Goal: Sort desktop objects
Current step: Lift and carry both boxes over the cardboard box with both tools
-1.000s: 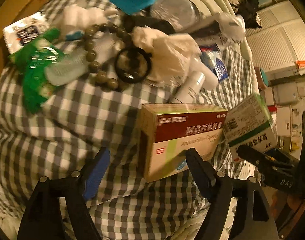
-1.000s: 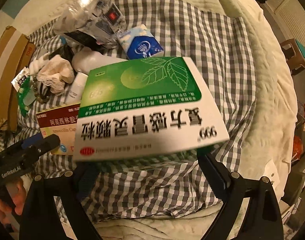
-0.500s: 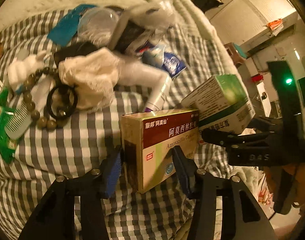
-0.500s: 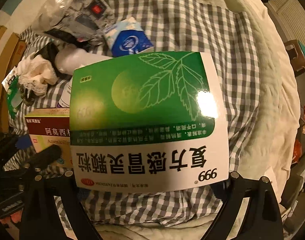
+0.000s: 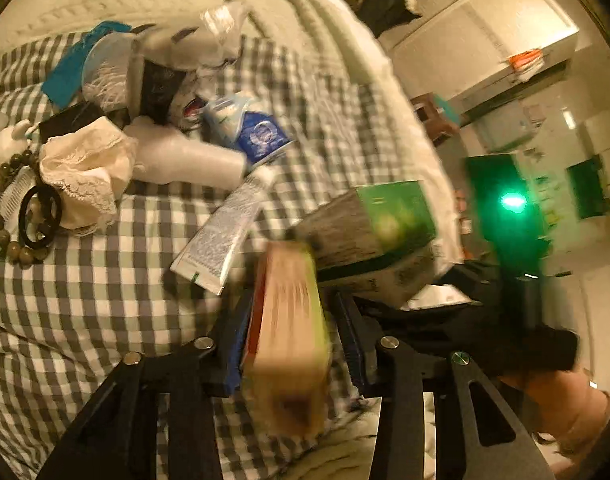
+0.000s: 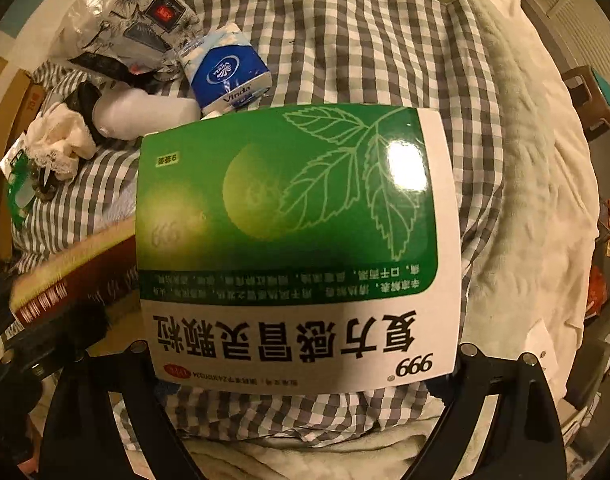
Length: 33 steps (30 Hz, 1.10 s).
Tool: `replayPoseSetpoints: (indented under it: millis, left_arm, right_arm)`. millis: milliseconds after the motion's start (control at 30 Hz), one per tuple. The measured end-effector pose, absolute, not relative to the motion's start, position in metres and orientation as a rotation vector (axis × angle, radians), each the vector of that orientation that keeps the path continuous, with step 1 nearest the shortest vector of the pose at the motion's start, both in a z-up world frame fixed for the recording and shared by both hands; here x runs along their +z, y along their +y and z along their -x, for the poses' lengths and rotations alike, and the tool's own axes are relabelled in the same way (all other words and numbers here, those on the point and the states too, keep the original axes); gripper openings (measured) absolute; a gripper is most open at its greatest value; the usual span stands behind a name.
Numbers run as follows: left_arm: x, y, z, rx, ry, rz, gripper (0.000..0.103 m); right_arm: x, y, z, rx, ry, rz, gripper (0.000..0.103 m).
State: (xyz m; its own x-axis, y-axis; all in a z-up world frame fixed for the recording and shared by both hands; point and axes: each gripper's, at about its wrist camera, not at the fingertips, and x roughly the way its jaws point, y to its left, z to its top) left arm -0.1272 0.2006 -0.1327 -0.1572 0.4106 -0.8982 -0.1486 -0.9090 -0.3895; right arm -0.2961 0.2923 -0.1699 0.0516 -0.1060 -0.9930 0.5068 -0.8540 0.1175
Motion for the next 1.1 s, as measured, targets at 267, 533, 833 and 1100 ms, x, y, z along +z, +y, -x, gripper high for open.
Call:
replayPoseSetpoints:
  millis: [267, 533, 833, 1100]
  left_arm:
    - [-0.144, 0.193, 0.118, 2.128, -0.218, 1.793, 0.037]
    - [-0.161, 0.197, 0.097, 2.056, -0.092, 1.837, 0.036]
    - [-0.111, 0.187, 0.103, 2.211, -0.037, 1.71, 0.029]
    - [-0.04, 0.136, 0.109, 2.517, -0.162, 1.666, 0.029]
  right_arm:
    - [-0.169, 0.293, 0.31, -1.869, 0.408, -1.879, 0.092]
    - [-0.168, 0.329, 0.296, -1.908, 0.323, -1.899, 0.093]
    - [-0.129, 0.319, 0.295, -1.973, 0.373, -1.814, 0.092]
    - [-0.061, 0.291, 0.285, -2.089, 0.336, -1.696, 0.092]
